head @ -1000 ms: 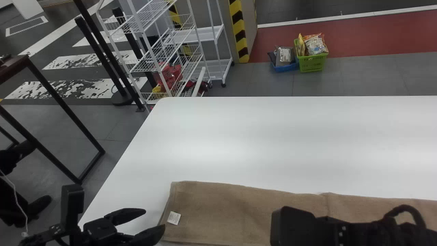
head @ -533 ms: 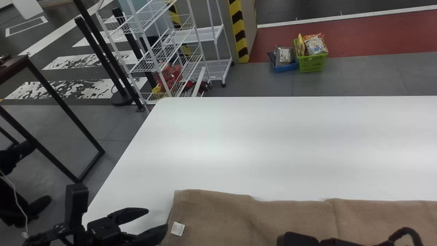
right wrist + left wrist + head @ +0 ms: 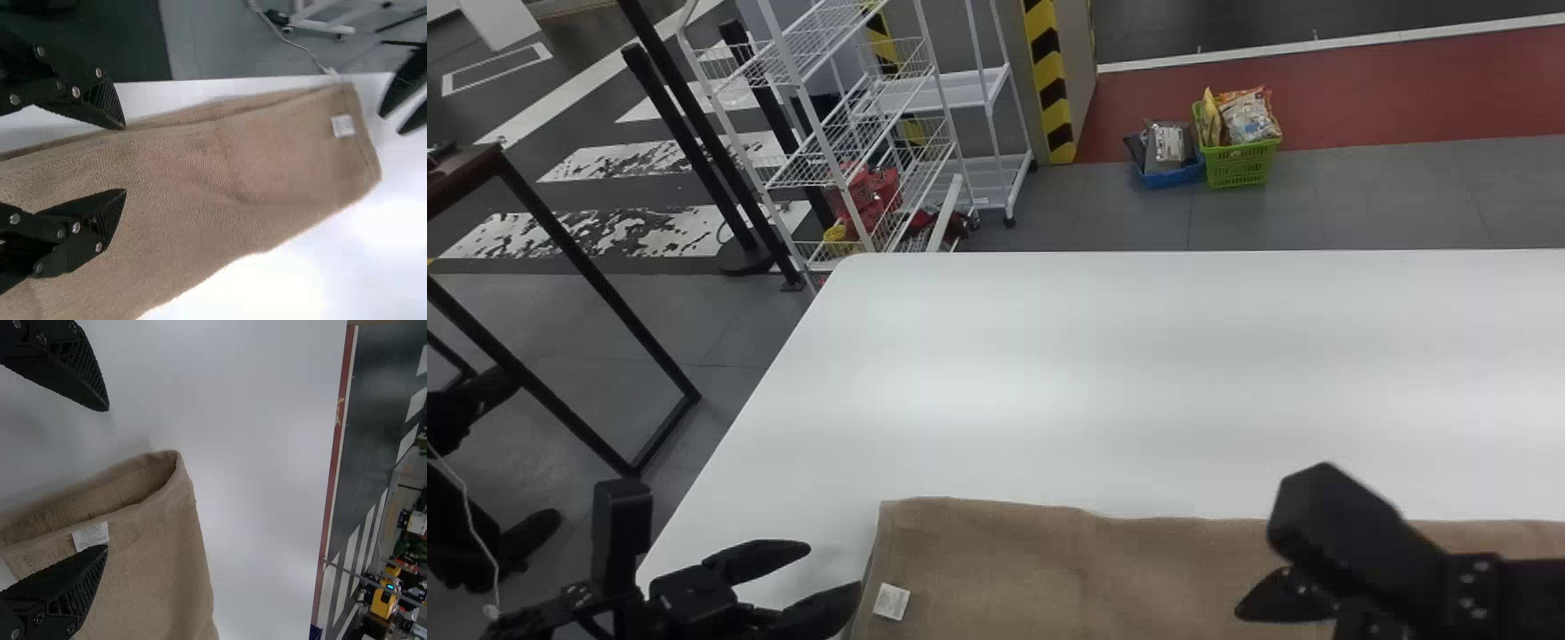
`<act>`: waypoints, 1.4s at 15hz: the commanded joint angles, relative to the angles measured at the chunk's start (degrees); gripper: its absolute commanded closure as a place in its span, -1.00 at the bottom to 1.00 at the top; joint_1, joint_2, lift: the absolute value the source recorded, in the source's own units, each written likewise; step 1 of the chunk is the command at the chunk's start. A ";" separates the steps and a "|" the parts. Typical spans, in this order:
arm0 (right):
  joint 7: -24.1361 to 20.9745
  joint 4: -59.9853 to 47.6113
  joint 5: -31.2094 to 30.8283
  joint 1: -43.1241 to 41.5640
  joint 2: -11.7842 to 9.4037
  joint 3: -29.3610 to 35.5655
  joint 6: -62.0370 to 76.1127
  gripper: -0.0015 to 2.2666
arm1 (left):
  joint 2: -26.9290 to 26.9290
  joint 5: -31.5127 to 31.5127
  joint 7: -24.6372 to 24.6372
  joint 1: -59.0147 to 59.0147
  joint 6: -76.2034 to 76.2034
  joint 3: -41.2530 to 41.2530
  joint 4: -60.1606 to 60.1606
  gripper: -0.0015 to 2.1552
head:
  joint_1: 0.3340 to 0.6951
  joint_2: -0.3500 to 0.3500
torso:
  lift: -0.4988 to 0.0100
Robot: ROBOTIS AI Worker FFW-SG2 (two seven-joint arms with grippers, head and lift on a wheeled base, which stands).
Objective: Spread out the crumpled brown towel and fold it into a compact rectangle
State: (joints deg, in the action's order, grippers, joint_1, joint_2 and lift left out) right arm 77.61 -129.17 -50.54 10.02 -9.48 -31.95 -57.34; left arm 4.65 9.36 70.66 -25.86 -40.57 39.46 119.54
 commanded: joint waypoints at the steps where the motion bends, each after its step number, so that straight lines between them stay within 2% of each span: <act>1: 0.72 -4.42 9.93 0.35 2.09 8.66 -4.14 -0.95 | -0.08 -0.14 0.00 0.29 -0.18 -0.18 0.16 -0.94 | 1.00 1.00 | 0.46; 3: 0.72 -6.53 11.60 1.67 3.24 14.82 -3.79 -0.94 | -0.17 -0.49 -0.79 0.38 -0.71 -0.35 0.16 -0.94 | 1.00 1.00 | 0.46; 5: 0.72 -8.02 13.71 2.63 3.32 22.73 -3.79 -0.94 | -0.17 -0.57 -1.84 0.46 -1.58 -0.79 -0.19 -0.93 | 1.00 1.00 | 0.46; 7: 0.72 -8.11 19.42 3.07 4.73 33.80 -3.61 -0.94 | 0.18 -0.40 -2.28 0.64 -3.17 -1.49 -0.63 -0.90 | 1.00 1.00 | 0.46; 9: -0.26 -7.32 27.86 3.25 6.22 42.76 -1.68 -0.94 | 0.00 0.04 -2.28 0.64 -4.04 -2.55 -0.54 -0.87 | 1.00 1.00 | 0.46; 10: -6.50 -5.65 32.26 3.25 7.37 47.25 0.25 -0.94 | -0.17 0.13 -2.90 0.64 -4.57 -2.99 -0.45 -0.87 | 1.00 1.00 | 0.46; 11: -12.22 -3.63 33.13 3.25 8.51 49.71 2.71 -0.94 | -0.26 -0.05 -3.16 0.64 -4.75 -3.08 -0.54 -0.87 | 1.00 0.95 | 0.46; 12: -18.46 -0.55 35.24 2.99 9.21 52.87 6.93 -0.94 | -0.17 -0.22 -3.51 0.64 -4.75 -2.90 -0.63 -0.87 | 1.00 0.83 | 0.46; 14: -26.81 7.88 44.03 2.20 9.21 60.34 18.36 -0.95 | -0.08 -0.57 -3.86 0.73 -4.75 -2.20 -0.98 -0.88 | 1.00 0.57 | 0.46; 16: -28.04 12.98 46.05 1.40 9.53 64.56 23.98 -0.95 | -0.08 -0.84 -5.01 0.99 -4.75 -1.93 -1.77 -0.88 | 1.00 0.23 | 0.46; 21: -27.07 13.42 51.24 3.43 9.53 69.48 26.62 -0.95 | 0.00 -1.54 -7.03 1.17 -4.57 -2.29 -3.09 -0.87 | 1.00 0.05 | 0.46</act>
State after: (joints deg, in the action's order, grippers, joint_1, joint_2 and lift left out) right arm 50.34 -115.78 -0.61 12.85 0.00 36.41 -30.82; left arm 4.55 7.72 63.74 -24.70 -45.11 37.50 116.91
